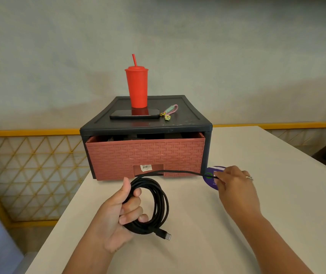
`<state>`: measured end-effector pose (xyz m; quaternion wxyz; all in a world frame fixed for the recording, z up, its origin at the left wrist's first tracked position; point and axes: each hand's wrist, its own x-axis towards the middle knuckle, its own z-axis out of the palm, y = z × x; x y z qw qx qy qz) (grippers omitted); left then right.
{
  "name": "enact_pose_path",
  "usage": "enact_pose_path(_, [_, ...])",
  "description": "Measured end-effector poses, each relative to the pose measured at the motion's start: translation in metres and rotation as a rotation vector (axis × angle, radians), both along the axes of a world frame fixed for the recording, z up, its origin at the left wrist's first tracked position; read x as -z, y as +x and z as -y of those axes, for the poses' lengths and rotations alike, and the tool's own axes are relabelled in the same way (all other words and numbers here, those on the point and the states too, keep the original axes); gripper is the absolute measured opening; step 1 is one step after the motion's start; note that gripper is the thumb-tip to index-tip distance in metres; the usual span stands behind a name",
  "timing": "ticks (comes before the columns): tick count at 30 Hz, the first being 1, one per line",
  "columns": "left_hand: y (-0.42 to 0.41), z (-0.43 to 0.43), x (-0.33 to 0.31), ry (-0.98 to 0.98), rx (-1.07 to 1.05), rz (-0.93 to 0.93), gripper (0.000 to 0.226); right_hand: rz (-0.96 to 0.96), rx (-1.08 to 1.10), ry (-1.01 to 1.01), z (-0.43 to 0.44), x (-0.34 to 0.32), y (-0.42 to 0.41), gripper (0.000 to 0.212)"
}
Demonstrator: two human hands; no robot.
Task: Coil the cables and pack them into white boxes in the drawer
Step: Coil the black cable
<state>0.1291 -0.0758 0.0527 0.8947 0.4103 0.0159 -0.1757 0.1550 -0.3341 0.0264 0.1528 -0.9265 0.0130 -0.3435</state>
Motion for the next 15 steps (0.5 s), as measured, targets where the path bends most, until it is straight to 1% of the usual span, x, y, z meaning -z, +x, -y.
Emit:
enact_pose_path(2, [-0.001, -0.001, -0.001, -0.033, 0.04, -0.003, 0.052, -0.037, 0.034, 0.171, -0.004, -0.008, -0.003, 0.016])
enact_pose_path(3, [-0.001, -0.001, -0.001, -0.034, 0.049, -0.015, 0.048, -0.062, 0.02, 0.321, -0.007, -0.011, -0.004, 0.016])
enact_pose_path(4, [-0.001, 0.0, -0.001, -0.03, 0.049, -0.031, 0.043, -0.092, -0.023, 0.54, -0.01, -0.014, -0.004, 0.016])
enact_pose_path(6, [-0.003, 0.005, -0.002, -0.039, 0.051, -0.057, 0.037, -0.154, -0.192, 1.066, -0.022, -0.023, -0.006, 0.019])
enact_pose_path(7, [-0.004, 0.008, -0.002, -0.051, 0.058, -0.068, 0.037, -0.208, -0.287, 1.29, -0.03, -0.025, -0.008, 0.019])
enact_pose_path(8, [-0.005, 0.01, -0.002, -0.064, 0.071, -0.077, 0.036, -0.273, -0.367, 1.447, -0.037, -0.026, -0.01, 0.018])
enact_pose_path(9, [-0.005, 0.013, -0.001, -0.08, 0.097, -0.082, 0.037, -0.335, -0.422, 1.548, -0.044, -0.025, -0.011, 0.018])
enact_pose_path(11, [-0.006, 0.016, 0.0, -0.13, 0.171, -0.073, 0.043, -0.425, -0.491, 1.686, -0.057, -0.025, -0.015, 0.017])
enact_pose_path(13, [-0.008, 0.019, 0.001, -0.144, 0.193, -0.076, 0.045, -0.49, -0.524, 1.792, -0.065, -0.024, -0.018, 0.018])
enact_pose_path(15, [-0.008, 0.022, 0.002, -0.11, 0.17, -0.088, 0.041, -0.551, -0.535, 1.85, -0.07, -0.023, -0.021, 0.019])
